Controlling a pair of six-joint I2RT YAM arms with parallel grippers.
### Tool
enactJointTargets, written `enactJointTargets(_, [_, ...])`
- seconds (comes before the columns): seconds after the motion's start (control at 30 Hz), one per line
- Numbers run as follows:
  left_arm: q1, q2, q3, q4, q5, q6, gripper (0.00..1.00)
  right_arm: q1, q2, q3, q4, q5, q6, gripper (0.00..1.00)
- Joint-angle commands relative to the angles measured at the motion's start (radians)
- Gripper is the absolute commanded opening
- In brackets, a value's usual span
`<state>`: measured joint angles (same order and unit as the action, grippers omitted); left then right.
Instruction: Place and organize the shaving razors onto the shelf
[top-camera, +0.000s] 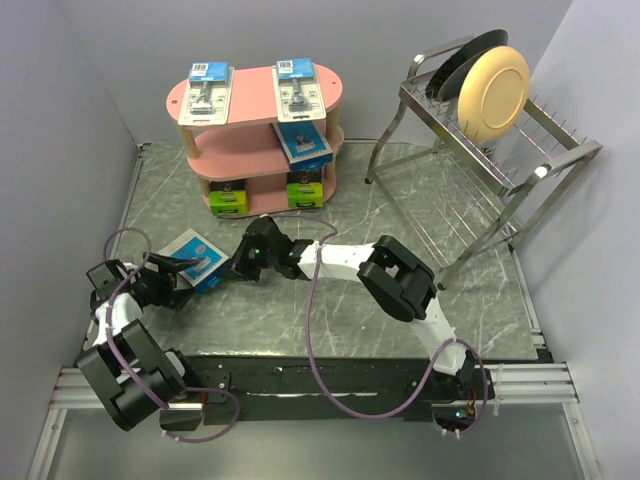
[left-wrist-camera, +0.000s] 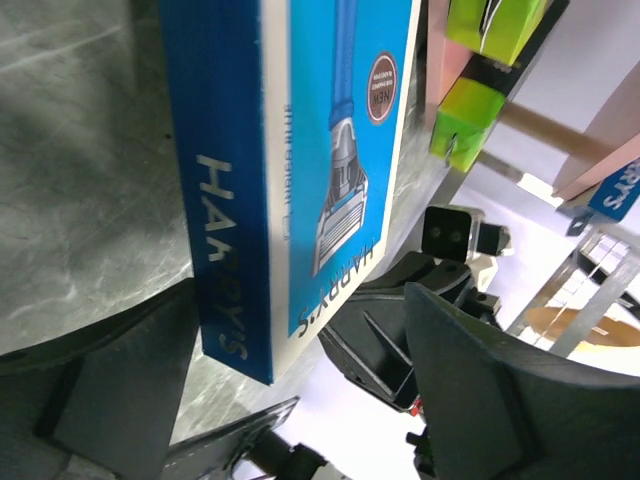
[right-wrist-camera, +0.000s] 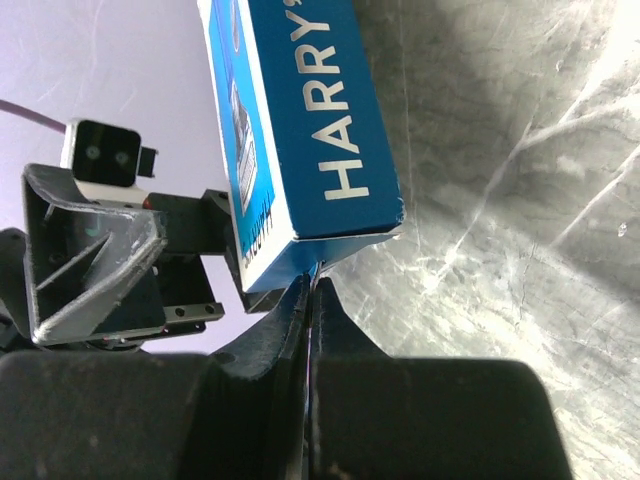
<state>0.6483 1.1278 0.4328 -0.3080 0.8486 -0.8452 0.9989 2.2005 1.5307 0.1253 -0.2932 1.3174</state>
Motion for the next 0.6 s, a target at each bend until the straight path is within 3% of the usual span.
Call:
enactJointTargets(0.0, [0.008, -0.011, 0.006, 0.023, 0.113, -0.051, 0.82, 0.038, -0.053, 0.019, -0.003, -0.001, 0.016, 0.0])
enactJointTargets(0.17, [0.008, -0.033, -0.005, 0.001, 0.103, -0.054, 0.76, 0.038, -0.05, 0.045, -0.032, 0.022, 0.022, 0.0])
enactJointTargets(0.57, [0.008, -0.023, 0.007, -0.118, 0.029, 0.011, 0.91, 0.027, -0.062, 0.048, -0.059, 0.074, 0.091, 0.0])
